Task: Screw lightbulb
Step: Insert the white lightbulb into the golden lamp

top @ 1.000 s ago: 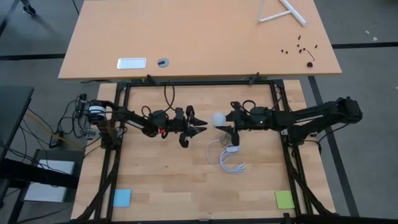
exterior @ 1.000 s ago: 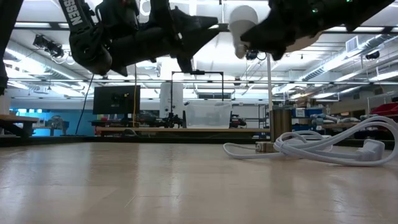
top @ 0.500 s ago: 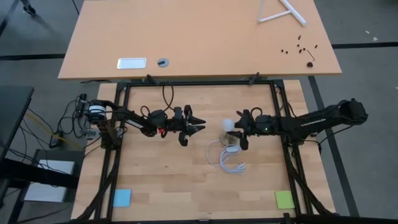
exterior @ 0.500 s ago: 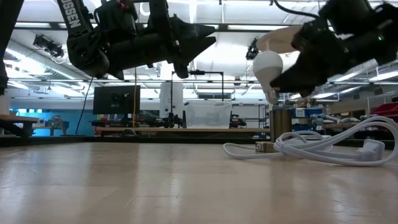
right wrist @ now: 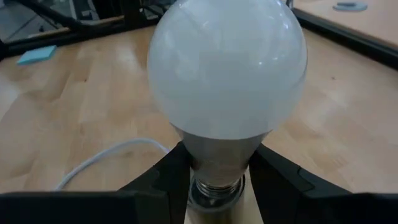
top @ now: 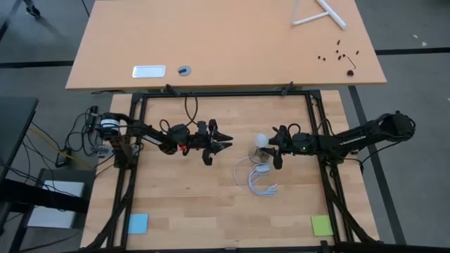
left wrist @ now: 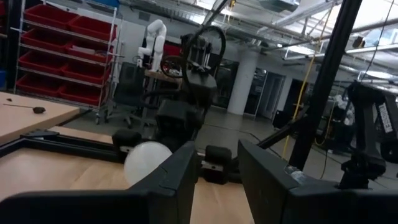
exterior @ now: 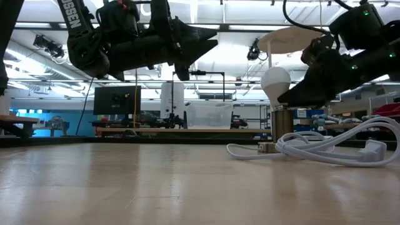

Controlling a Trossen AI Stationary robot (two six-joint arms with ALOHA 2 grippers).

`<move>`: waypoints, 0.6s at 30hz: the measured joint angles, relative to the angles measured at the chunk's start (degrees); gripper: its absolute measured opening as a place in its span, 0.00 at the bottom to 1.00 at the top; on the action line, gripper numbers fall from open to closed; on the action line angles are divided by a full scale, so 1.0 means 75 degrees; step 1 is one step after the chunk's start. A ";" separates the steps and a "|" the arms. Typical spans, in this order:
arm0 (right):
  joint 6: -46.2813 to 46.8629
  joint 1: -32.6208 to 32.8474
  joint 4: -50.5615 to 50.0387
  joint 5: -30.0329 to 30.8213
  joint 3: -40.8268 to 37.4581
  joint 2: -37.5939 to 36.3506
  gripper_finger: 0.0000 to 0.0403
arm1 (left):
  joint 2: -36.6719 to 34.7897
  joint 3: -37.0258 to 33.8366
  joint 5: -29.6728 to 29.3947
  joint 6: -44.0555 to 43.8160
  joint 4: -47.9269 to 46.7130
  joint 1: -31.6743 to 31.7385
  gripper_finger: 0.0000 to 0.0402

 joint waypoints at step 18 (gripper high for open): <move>-0.1107 -0.0470 0.4151 -0.0156 0.0671 0.3772 0.38 | -0.1576 -0.1164 -0.0012 0.0181 -0.0317 0.0322 0.32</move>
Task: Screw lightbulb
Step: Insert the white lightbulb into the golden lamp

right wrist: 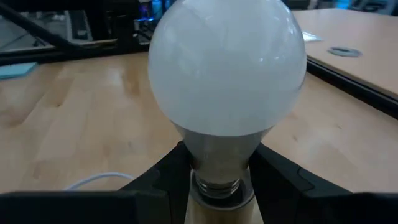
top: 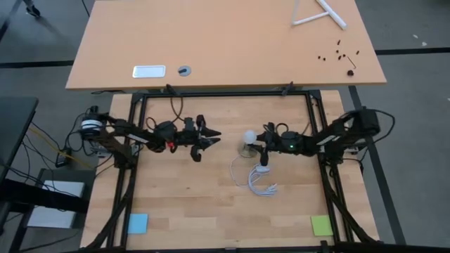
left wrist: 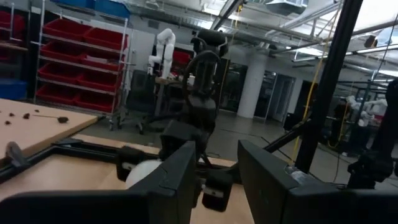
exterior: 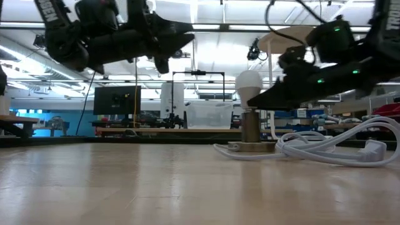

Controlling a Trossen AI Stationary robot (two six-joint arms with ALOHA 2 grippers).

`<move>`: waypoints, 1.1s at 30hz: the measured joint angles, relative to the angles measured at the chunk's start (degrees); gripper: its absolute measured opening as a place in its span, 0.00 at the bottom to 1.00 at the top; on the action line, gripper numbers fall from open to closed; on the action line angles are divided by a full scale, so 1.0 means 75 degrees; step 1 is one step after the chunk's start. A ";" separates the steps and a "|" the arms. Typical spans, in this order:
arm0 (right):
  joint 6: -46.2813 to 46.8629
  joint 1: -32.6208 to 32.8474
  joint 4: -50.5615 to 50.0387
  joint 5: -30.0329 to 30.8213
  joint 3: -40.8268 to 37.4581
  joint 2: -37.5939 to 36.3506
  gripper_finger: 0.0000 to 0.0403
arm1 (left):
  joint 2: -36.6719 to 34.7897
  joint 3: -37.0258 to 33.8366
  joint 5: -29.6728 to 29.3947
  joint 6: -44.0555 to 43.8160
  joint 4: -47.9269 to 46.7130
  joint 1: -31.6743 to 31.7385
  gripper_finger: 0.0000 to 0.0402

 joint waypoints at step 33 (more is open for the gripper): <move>-0.0617 -0.0735 0.0235 -0.1861 0.2814 0.2769 0.38 | -0.1085 -0.0585 -0.0791 0.0365 -0.0973 0.0019 0.32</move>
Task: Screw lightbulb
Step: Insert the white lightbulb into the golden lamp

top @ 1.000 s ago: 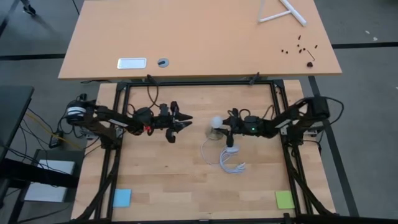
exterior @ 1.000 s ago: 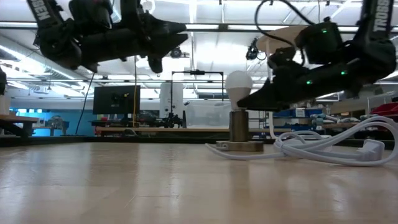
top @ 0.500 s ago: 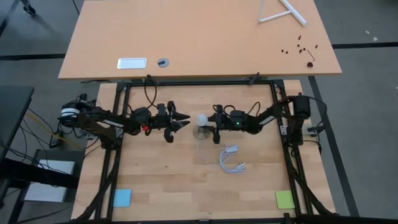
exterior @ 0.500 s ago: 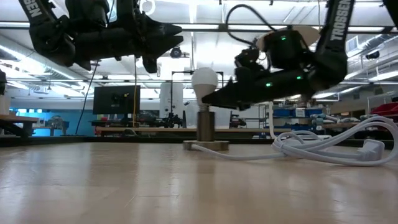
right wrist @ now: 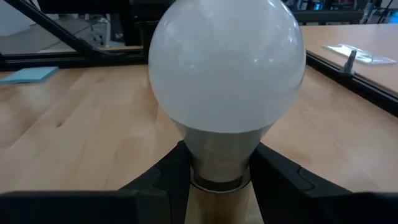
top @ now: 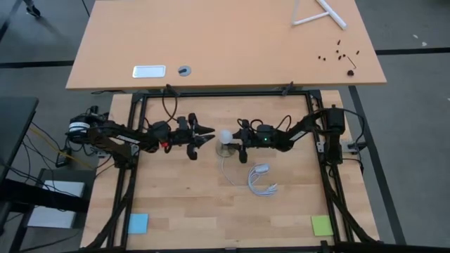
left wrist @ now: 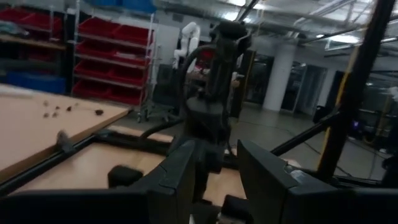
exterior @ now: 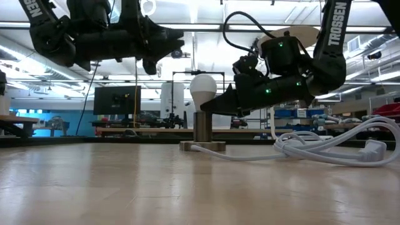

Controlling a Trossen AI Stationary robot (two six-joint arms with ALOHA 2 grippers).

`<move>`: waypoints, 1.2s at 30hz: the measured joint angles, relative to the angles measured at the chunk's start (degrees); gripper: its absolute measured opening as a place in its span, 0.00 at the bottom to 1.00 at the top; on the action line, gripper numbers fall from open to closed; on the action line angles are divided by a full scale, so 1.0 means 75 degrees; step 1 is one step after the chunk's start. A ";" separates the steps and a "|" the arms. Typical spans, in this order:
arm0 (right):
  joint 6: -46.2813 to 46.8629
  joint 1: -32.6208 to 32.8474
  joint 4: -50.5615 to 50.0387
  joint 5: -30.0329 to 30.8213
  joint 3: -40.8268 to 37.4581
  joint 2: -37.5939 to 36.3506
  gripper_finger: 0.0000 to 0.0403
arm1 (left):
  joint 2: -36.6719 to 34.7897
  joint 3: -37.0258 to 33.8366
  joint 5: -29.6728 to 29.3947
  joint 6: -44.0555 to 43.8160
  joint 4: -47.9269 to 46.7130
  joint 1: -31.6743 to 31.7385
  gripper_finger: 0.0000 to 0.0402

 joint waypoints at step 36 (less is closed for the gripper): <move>0.0069 -0.0017 -0.0018 0.0207 -0.0009 0.0006 0.73 | 0.0009 0.0245 -0.0649 0.0203 -0.0782 -0.0002 0.32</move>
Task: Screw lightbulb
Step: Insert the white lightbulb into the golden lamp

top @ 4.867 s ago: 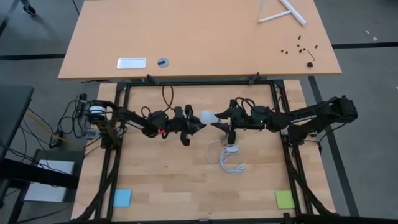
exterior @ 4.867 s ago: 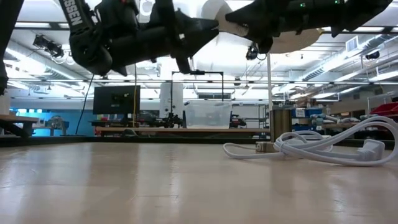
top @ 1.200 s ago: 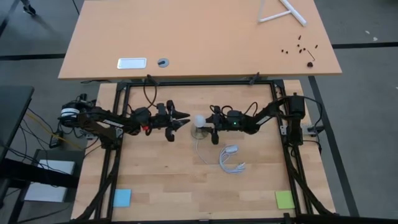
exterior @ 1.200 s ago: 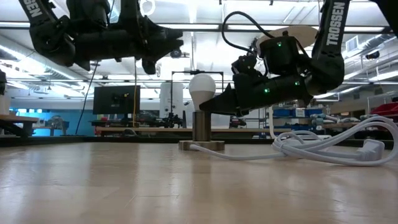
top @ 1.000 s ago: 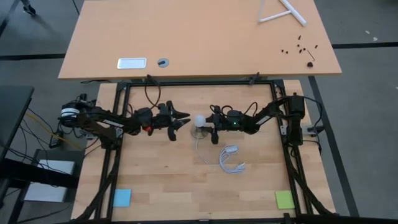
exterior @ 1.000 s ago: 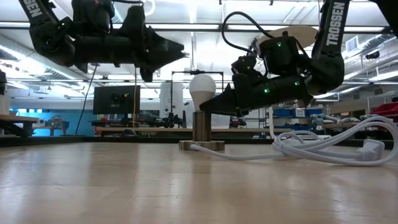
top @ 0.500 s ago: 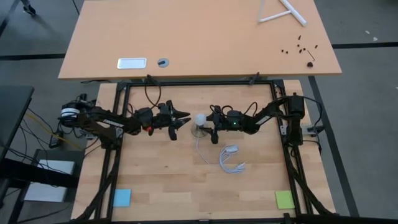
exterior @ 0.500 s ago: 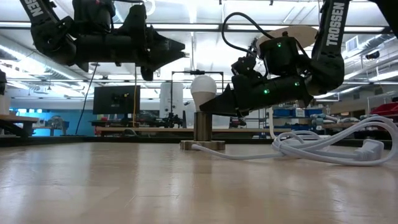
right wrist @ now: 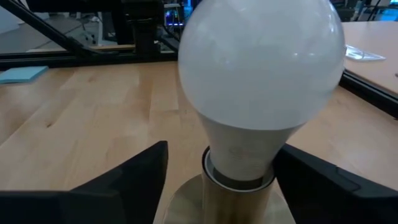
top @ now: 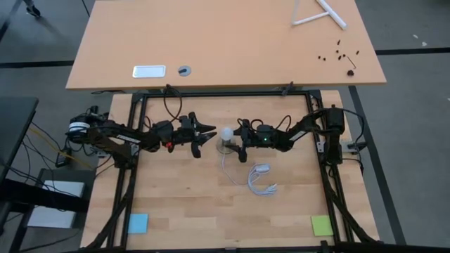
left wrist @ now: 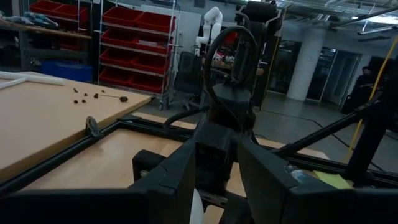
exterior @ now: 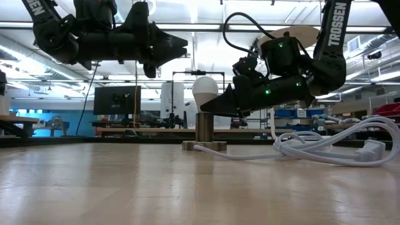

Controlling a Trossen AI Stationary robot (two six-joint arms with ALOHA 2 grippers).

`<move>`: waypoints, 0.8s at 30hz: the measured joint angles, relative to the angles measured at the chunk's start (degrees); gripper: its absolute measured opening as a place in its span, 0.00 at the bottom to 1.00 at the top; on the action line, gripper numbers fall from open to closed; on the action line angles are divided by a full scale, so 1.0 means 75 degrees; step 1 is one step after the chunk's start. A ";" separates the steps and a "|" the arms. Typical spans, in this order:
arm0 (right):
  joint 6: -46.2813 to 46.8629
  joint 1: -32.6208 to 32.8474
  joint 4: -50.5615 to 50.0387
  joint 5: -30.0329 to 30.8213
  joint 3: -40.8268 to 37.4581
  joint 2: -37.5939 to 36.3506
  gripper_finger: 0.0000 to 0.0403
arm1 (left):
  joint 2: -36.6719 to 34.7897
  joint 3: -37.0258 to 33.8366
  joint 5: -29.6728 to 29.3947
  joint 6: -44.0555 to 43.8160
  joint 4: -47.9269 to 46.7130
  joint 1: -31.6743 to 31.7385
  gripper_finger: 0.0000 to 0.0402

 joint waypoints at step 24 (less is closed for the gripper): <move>0.0116 0.0142 -0.0039 0.0673 -0.0002 -0.0015 0.78 | 0.0000 0.0000 0.0070 -0.0026 -0.0023 -0.0003 0.32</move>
